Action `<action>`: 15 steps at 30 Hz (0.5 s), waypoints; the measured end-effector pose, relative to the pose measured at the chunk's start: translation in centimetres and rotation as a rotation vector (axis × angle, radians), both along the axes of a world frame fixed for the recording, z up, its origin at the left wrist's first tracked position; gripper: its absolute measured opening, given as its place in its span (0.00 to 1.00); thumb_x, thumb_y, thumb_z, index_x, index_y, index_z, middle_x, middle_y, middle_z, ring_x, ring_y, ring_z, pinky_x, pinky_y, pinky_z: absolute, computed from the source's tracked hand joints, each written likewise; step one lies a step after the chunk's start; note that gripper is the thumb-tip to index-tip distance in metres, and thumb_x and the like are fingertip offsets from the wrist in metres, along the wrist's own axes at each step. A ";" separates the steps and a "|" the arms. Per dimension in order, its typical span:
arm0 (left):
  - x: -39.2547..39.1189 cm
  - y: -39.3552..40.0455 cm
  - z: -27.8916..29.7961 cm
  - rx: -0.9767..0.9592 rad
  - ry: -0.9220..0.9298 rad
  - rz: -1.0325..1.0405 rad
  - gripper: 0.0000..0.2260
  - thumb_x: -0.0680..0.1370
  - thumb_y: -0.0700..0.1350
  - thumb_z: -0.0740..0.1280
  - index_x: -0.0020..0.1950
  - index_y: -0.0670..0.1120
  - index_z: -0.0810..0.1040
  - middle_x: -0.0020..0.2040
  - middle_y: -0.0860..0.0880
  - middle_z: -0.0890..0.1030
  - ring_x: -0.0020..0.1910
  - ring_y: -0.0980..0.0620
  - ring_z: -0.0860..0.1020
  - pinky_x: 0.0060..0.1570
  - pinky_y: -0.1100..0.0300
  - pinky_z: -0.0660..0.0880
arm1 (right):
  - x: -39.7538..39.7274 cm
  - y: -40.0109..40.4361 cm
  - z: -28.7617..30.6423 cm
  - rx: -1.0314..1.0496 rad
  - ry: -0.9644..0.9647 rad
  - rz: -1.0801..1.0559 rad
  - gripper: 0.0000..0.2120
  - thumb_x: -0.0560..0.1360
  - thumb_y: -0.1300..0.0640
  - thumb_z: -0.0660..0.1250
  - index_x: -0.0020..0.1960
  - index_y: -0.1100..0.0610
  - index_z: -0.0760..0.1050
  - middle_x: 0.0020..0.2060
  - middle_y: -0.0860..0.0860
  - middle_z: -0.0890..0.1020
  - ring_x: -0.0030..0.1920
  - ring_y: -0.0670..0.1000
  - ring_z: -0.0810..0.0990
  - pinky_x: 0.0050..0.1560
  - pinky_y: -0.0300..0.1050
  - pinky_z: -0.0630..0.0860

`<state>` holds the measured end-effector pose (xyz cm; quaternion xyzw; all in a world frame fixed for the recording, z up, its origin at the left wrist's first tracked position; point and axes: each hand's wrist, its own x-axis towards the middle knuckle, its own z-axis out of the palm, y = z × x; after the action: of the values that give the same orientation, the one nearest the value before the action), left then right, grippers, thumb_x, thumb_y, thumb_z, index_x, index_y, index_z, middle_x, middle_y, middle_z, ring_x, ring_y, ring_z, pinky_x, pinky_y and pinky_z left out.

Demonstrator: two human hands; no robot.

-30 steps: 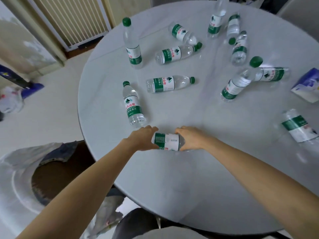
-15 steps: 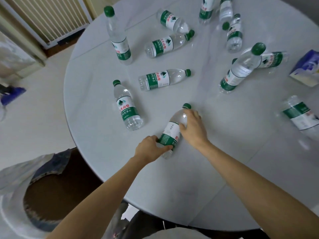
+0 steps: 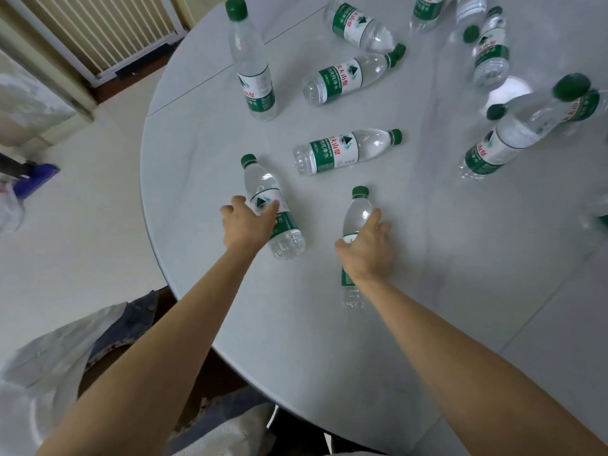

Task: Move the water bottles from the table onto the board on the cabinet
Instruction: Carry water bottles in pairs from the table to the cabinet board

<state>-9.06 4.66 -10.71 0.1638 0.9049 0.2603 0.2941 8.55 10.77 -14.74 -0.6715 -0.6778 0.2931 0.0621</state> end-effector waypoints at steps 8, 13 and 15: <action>0.3 4.3 -2.8 -0.080 0.012 0.047 0.34 0.71 0.57 0.70 0.69 0.41 0.60 0.66 0.43 0.66 0.66 0.41 0.68 0.49 0.51 0.65 | -0.6 0.6 -1.2 0.076 -0.039 0.088 0.39 0.66 0.54 0.73 0.71 0.58 0.58 0.56 0.58 0.71 0.49 0.63 0.77 0.41 0.52 0.77; 0.0 2.0 -3.0 -0.089 -0.003 -0.181 0.35 0.71 0.52 0.71 0.73 0.47 0.58 0.65 0.44 0.66 0.66 0.42 0.65 0.48 0.53 0.66 | -0.8 0.9 -0.9 0.051 -0.002 0.112 0.38 0.67 0.54 0.73 0.71 0.58 0.58 0.57 0.57 0.70 0.52 0.62 0.76 0.39 0.46 0.69; 0.6 0.5 -3.1 -0.117 0.087 -0.265 0.35 0.70 0.52 0.71 0.73 0.48 0.59 0.64 0.44 0.67 0.65 0.43 0.65 0.47 0.53 0.67 | -0.4 0.9 -0.5 0.024 -0.005 0.106 0.39 0.67 0.52 0.73 0.72 0.56 0.57 0.58 0.57 0.71 0.53 0.62 0.76 0.40 0.46 0.68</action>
<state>-8.41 5.18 -13.83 0.2754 0.9009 0.1586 0.2955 8.15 11.71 -15.20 -0.6345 -0.7160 0.2862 0.0526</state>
